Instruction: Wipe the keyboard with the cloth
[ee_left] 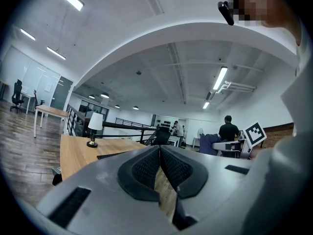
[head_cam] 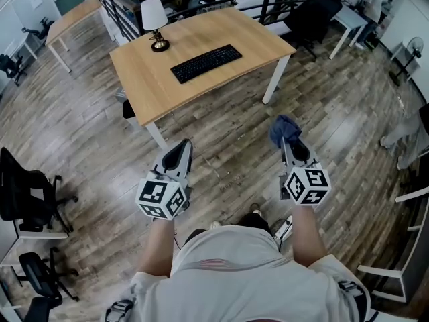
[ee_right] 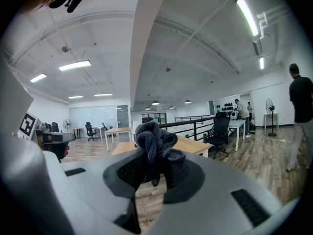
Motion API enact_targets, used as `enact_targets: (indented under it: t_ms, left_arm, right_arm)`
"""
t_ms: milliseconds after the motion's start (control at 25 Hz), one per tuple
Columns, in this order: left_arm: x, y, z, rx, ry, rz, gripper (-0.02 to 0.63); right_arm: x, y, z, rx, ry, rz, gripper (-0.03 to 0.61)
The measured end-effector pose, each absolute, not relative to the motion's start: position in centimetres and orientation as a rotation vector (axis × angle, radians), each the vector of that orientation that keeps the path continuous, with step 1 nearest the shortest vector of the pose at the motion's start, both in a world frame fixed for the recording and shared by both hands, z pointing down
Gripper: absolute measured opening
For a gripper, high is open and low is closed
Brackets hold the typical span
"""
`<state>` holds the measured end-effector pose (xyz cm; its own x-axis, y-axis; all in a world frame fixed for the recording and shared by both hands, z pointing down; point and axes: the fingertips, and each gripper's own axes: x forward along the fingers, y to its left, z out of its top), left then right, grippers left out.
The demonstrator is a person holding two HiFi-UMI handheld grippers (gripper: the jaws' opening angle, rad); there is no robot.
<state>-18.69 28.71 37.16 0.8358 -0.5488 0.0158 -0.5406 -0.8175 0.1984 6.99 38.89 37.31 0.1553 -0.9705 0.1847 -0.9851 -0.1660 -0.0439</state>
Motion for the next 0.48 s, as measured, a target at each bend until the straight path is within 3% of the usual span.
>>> enact_targets:
  t_ms: [480]
  left_arm:
    - [-15.8,22.3,36.9,2.798,-0.890,-0.056,0.015]
  right_arm:
    - [9.7,31.8,37.5,2.246,-2.019,0.280,0.129]
